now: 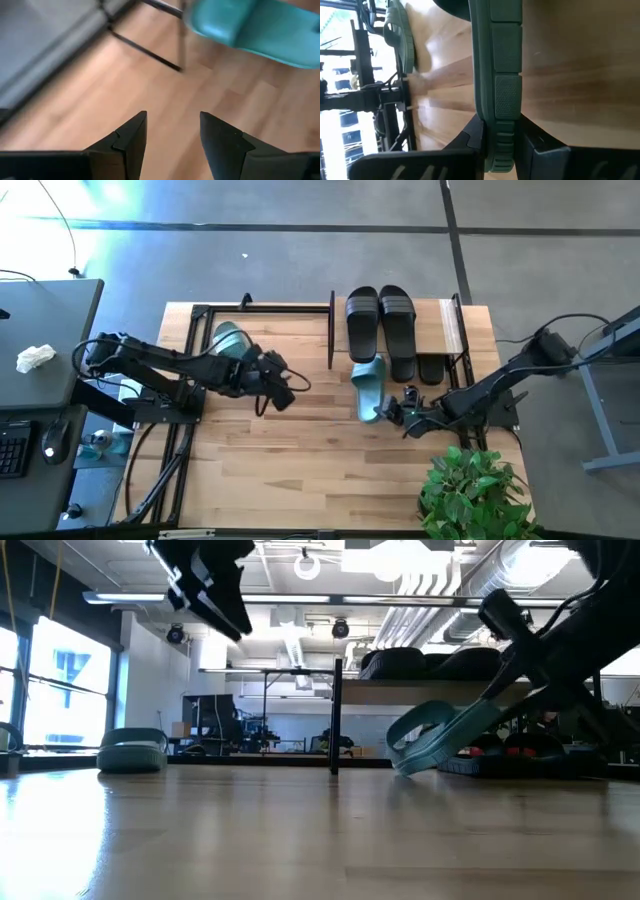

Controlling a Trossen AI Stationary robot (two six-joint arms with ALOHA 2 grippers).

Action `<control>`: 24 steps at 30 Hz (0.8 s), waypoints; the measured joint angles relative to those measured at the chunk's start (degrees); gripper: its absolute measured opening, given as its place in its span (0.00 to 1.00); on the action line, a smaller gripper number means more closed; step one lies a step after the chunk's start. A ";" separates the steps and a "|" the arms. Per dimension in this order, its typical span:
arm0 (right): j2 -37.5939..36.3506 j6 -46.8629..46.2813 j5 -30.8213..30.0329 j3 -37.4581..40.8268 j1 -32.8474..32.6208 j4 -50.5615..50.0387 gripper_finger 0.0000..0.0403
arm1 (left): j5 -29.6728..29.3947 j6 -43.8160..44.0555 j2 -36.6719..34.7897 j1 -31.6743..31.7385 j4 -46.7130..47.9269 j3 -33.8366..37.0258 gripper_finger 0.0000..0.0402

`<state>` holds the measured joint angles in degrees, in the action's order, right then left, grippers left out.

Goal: Pick and place slides into the shelf
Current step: Put the green slipper under the shelf

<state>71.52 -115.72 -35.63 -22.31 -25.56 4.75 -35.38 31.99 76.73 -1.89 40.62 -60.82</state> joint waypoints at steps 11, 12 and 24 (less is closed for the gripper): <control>4.24 -2.97 1.44 -0.01 5.58 3.66 0.08 | 8.07 -0.04 3.59 0.00 -16.31 10.39 0.41; 4.19 -3.33 0.94 0.32 6.14 4.20 0.08 | 9.14 -0.05 4.02 0.00 -17.80 10.88 0.41; 4.16 -4.54 7.37 5.75 14.83 11.17 0.08 | 15.50 -0.26 9.79 0.00 -29.95 12.72 0.41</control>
<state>75.69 -120.25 -28.26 -16.56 -10.73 15.92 -19.88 31.73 86.52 -1.89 10.67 -48.10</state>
